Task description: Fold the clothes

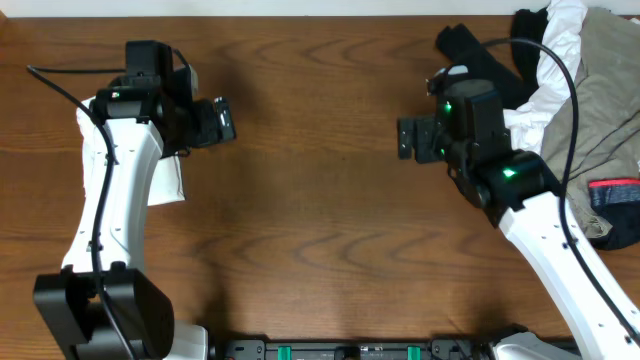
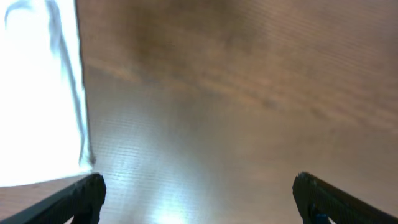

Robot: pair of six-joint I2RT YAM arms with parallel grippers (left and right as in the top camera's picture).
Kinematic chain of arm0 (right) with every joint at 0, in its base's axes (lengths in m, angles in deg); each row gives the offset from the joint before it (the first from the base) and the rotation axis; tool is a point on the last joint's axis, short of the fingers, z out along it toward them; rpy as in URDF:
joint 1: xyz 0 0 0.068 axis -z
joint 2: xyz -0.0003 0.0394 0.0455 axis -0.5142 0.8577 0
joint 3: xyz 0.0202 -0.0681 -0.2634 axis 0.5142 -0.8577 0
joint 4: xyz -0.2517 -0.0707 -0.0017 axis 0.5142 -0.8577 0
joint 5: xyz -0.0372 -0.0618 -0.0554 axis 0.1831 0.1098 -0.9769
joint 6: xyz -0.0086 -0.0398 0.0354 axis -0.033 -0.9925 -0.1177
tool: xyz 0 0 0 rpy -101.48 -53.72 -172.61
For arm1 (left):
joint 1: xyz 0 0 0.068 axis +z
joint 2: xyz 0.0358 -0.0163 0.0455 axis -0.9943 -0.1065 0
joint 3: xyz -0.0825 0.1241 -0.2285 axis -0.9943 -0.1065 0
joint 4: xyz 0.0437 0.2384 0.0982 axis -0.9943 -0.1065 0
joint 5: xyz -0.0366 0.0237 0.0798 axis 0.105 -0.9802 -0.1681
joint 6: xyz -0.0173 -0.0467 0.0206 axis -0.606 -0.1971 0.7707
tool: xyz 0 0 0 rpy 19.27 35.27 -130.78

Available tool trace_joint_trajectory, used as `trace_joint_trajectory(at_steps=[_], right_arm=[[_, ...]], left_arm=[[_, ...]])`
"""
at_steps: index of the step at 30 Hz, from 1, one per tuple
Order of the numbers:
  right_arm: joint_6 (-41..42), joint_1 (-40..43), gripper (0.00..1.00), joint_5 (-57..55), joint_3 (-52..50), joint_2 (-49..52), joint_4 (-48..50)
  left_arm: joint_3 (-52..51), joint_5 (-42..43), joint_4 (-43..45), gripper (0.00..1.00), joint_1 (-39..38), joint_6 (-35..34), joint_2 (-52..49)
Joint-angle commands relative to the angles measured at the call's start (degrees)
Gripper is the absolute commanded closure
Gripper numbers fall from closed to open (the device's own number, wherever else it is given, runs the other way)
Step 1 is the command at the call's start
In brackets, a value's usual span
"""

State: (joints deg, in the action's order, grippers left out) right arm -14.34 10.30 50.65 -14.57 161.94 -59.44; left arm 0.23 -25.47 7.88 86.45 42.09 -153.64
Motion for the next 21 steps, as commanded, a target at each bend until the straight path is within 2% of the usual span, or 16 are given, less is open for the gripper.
trace_joint_trajectory(at_steps=[1,8,16,21], right_arm=[[0.1,0.3,0.01,-1.8,0.3,-7.3,-2.6],[4.3,-0.2,0.01,-5.9,-1.2,-22.1,-10.8],[4.4,-6.0,0.01,-10.8,-12.3,-40.3,-10.9],[8.9,-6.4,0.01,-10.6,-17.7,-45.5,-14.6]], left_arm=[[1.0,-1.4,-0.8,0.02,-0.2,3.5,5.5],[-1.6,1.7,0.2,0.02,-1.7,6.4,22.1],[-17.0,0.3,6.0,0.02,-3.9,8.7,48.3],[-22.5,0.4,5.9,0.02,-3.9,8.7,58.4]])
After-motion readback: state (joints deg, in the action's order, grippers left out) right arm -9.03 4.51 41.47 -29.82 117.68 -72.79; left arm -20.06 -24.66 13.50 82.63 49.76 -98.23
